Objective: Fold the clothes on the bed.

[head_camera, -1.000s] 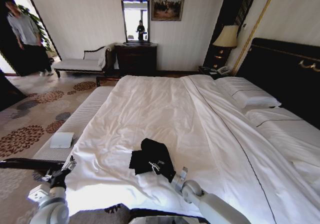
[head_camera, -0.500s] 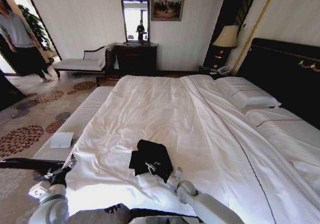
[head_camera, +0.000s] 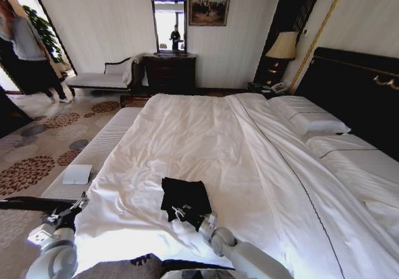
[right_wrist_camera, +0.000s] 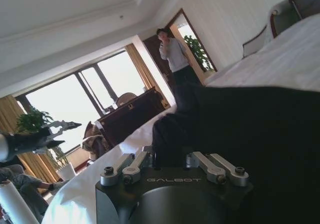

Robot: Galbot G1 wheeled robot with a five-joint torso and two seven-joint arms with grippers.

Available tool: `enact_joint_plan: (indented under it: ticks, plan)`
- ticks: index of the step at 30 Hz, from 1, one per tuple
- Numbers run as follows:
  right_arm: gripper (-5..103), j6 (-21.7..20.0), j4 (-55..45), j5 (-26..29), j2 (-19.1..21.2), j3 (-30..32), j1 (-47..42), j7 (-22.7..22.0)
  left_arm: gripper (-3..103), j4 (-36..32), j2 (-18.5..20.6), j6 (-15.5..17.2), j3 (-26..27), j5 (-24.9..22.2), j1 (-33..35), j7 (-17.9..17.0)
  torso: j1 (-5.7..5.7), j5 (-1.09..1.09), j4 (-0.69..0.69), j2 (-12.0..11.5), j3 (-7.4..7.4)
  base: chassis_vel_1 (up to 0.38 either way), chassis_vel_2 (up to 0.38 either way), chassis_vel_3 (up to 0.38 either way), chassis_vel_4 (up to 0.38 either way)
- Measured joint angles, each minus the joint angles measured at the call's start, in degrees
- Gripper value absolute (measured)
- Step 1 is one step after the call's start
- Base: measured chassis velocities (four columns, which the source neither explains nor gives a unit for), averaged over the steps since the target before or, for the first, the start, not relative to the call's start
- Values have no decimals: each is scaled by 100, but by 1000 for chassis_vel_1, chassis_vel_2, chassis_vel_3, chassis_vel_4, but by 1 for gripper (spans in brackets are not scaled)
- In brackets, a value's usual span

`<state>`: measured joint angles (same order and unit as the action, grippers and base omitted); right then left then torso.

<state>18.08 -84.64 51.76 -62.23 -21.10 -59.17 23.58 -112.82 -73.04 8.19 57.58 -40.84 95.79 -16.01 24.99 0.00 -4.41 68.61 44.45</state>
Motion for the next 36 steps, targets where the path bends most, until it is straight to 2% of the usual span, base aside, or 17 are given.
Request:
enact_joint_plan:
  ticks: [2, 6, 8, 9, 10, 11, 13, 14, 15, 18, 20, 23, 27, 31, 35, 36]
  plan:
    - [25, 66, -129, -11, 83, 48, -68, 108, 100, 4, -3, 0, -6, 1, -2, -15, 0, 0, -1, 0, 0, 0, 0, 0, 0]
    - [46, 222, -909, 314, 270, 228, -332, 414, 100, -13, -73, 1, -78, 87, 15, -45, 0, 0, -1, 0, 0, 0, 0, 0, 0]
    - [46, 209, -984, 399, 266, 256, -335, 408, 100, -16, -85, 1, -87, 102, 18, -46, 0, 0, -1, 0, 0, 0, 0, 0, 0]
    - [58, 98, -1047, 649, 175, 313, -279, 136, 100, -20, -108, -1, -104, 130, 22, -51, 0, -1, -1, 1, 0, 0, 0, 0, 0]
    - [58, 98, -1047, 649, 175, 313, -279, 136, 100, -20, -108, -1, -104, 130, 22, -51, 0, -1, -1, 1, 0, 0, 0, 0, 0]
    - [58, -9, -986, 781, 50, 320, -179, -154, 100, -20, -124, -7, -118, 152, 23, -53, -1, 0, -1, 1, 0, 0, 0, 0, 0]
    - [68, -158, -598, 941, -354, 230, 90, -779, 100, -12, -158, -16, -137, 212, 28, -60, 0, 0, -1, 1, 0, 0, 0, 0, 0]
    - [74, -194, -425, 968, -521, 167, 186, -944, 100, -12, -166, -18, -137, 227, 33, -65, 0, 0, -1, 0, 0, 0, 0, 0, 0]
    - [74, -194, -425, 968, -521, 167, 186, -944, 100, -12, -166, -18, -137, 227, 33, -65, 0, 0, -1, 0, 0, 0, 0, 0, 0]
    - [90, -258, 277, 969, -1076, -104, 558, -1212, 100, -3, -166, -19, -107, 249, 54, -68, 1, -1, 1, 0, 1, 0, 0, 0, 0]
    - [90, -270, 477, 952, -1213, -183, 653, -1233, 100, 5, -156, -19, -82, 250, 55, -70, 0, 0, 1, 0, 1, 0, 0, 0, 0]
    - [100, -275, 905, 821, -1490, -439, 827, -1242, 100, 21, -118, -22, -3, 244, 64, -83, 0, -2, 1, 1, 0, 0, 0, 0, 0]
    - [100, -274, 971, 717, -1566, -729, 818, -1229, 100, 40, -74, -33, 49, 232, 78, -90, 1, -1, 1, 0, 1, 0, 0, 0, 0]
    - [100, -176, 768, 470, -1455, -1009, 699, -1102, 100, 94, -59, -43, 47, 233, 56, -98, 0, 0, 1, 0, 0, 0, 0, 0, 0]
    - [100, 175, 287, 266, -1083, -852, 526, -540, 100, 109, -66, -71, -52, 253, 42, -98, 0, 2, 1, 0, 0, 0, 0, 0, 0]
    - [100, 175, 287, 266, -1083, -852, 526, -540, 100, 109, -66, -71, -52, 253, 42, -98, 0, 2, 1, 0, 0, 0, 0, 0, 0]
